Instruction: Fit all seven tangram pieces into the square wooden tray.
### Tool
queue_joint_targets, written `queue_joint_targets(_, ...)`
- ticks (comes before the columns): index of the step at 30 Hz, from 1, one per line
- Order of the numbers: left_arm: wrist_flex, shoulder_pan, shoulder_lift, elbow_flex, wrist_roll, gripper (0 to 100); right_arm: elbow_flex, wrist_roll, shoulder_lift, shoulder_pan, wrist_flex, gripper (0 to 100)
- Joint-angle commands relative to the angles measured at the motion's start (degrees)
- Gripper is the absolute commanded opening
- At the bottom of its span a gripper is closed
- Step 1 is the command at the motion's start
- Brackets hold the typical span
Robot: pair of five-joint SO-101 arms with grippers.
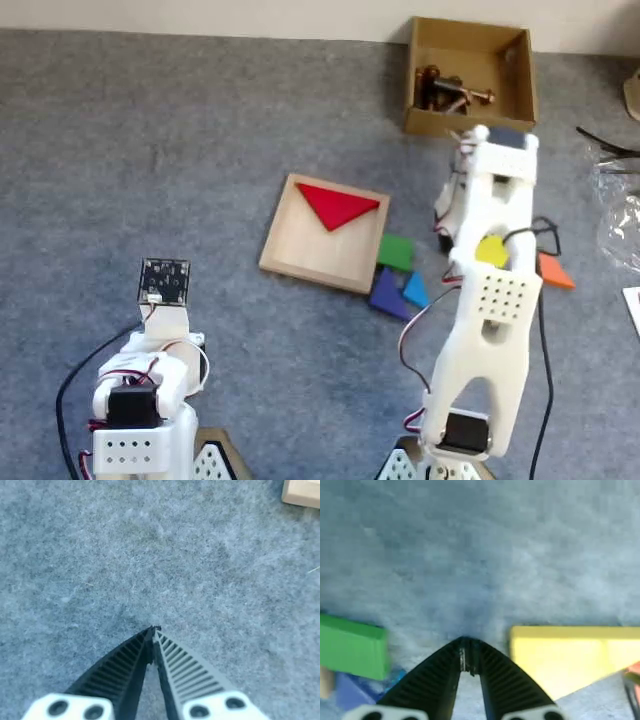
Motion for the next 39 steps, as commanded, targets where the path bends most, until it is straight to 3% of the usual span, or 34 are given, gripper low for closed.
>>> queue_joint_targets(1,0.18,-0.57,-0.31,1.27,-0.26,1,-3.38,0.18,-9.36,-3.47,0.92,0.5)
queue_joint_targets(8,0.18,-0.66,-0.31,1.27,-0.26,1,-3.03,-12.57,-22.73,-0.04,0.92,0.5)
queue_joint_targets(14,0.18,-0.66,-0.31,1.27,-0.26,1,3.12,-12.75,-34.95,7.25,0.92,0.5)
queue_joint_targets(20,0.18,-0.66,-0.31,1.27,-0.18,1,23.60,-12.75,-44.88,10.51,-0.04,0.5)
queue_joint_targets(25,0.35,-0.75,-0.31,1.27,-0.18,1,37.76,-13.89,-48.40,10.42,-11.12,0.5)
queue_joint_targets(31,0.35,-0.75,-0.31,1.27,-0.18,1,50.51,-21.45,-48.57,10.42,-25.36,1.1)
queue_joint_targets(39,0.35,-0.75,-0.31,1.27,-0.18,1,56.22,-23.74,-48.40,9.71,-31.87,10.7)
